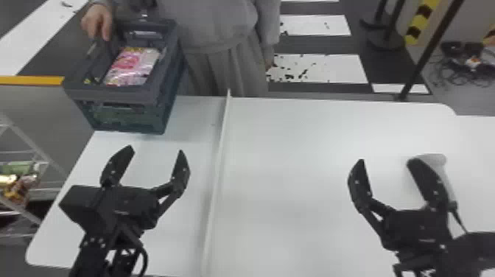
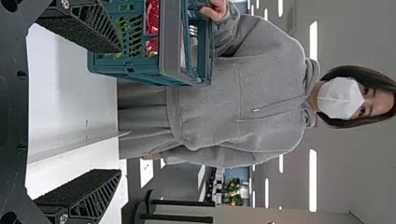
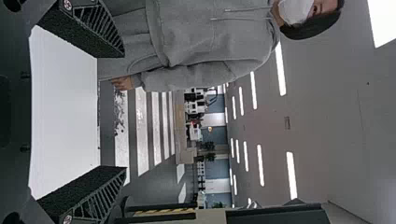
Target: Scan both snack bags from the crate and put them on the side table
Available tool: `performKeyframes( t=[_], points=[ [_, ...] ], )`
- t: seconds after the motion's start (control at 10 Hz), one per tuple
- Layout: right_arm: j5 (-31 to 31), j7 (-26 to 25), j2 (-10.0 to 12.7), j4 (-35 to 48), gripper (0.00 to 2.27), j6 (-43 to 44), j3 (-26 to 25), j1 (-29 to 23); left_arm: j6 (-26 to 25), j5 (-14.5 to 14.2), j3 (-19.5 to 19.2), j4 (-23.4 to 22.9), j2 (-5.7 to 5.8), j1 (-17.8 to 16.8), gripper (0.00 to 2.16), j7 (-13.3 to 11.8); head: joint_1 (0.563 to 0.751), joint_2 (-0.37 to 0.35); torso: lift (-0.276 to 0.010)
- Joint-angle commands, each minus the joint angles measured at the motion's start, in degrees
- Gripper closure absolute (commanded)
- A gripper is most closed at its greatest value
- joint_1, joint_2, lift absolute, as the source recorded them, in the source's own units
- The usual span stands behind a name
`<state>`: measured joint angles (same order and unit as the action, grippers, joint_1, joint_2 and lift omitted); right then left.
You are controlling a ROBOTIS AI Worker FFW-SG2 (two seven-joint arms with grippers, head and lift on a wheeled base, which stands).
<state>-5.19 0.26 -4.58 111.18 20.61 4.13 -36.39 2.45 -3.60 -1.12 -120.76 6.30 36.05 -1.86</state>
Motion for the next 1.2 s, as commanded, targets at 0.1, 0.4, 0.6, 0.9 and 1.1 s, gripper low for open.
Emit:
performKeyframes(
  t=[0.1,0.4,0.6,0.9,1.1],
  points=[
    [0.00,0.00,-0.07,0.00,0.07,0.00,0.00,0.00,-0.12,0.00,-0.02,0.09,-0.06,-0.01,0.07,0.01,0.695,0.048,-0.087],
    [0.00,0.00,-0.07,0.00,0.07,0.00,0.00,0.09,-0.12,0.00,-0.02,0.09,-0.06,-0.01,0.07,0.01,0.695,0.048,-0.087],
    [0.00,0.00,-0.07,-0.09,0.07,0.00,0.00,0.09,-0.12,-0.09,-0.02,0.18,-0.06,-0.01,0.07,0.01,0.695,0.048,-0.087],
    [0.00,0.00,-0.07,0.00,0.07,-0.18,0.09,0.09,-0.12,0.00,-0.02,0.18,-0.06,-0.01,0.07,0.01,0.695,0.048,-0.087],
    [0.00,0.00,-0.07,0.00,0.07,-0.18,0.09,0.09,0.23,-0.26,-0.11,0.18,-0.15,-0.01,0.08,0.28,0.695,0.050,-0.087]
  ],
)
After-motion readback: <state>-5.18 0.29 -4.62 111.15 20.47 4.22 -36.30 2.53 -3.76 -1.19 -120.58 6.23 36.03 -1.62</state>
